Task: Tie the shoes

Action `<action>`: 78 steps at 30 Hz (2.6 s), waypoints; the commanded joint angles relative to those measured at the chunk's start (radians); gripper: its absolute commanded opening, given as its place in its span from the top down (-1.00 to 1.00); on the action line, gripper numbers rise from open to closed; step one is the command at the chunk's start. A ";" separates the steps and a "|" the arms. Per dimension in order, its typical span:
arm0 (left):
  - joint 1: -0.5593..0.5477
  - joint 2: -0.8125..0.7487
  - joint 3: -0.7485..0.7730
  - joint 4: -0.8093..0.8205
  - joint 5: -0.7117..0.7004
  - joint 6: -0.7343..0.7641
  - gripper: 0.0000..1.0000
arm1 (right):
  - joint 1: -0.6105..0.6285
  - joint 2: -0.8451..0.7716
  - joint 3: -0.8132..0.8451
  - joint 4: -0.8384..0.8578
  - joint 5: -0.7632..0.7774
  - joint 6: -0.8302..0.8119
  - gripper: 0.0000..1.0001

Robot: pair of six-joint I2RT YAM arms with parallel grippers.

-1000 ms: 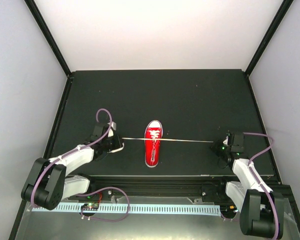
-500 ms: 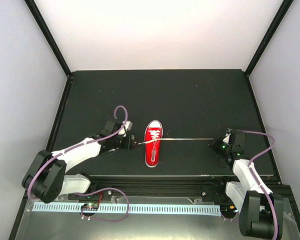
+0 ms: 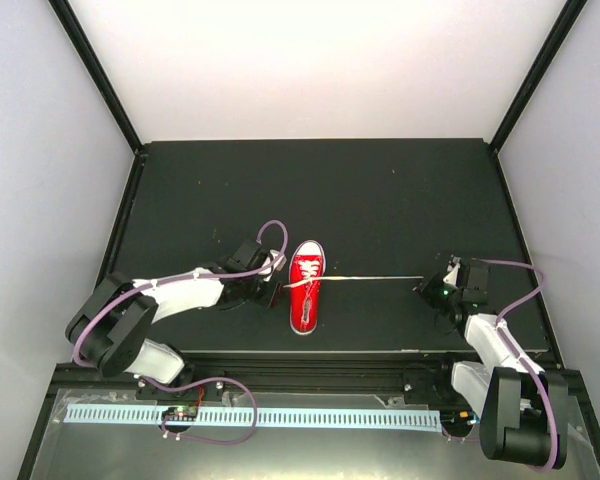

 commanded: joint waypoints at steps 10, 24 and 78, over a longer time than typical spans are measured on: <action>-0.048 0.008 0.030 0.113 -0.139 0.100 0.27 | -0.009 0.041 0.024 0.060 -0.028 -0.012 0.97; -0.069 0.080 0.076 0.115 -0.144 0.162 0.28 | -0.008 0.097 0.039 0.087 -0.050 -0.018 0.97; -0.147 -0.193 -0.080 0.363 -0.008 -0.061 0.97 | 0.681 0.622 0.889 -0.128 0.055 -0.097 0.97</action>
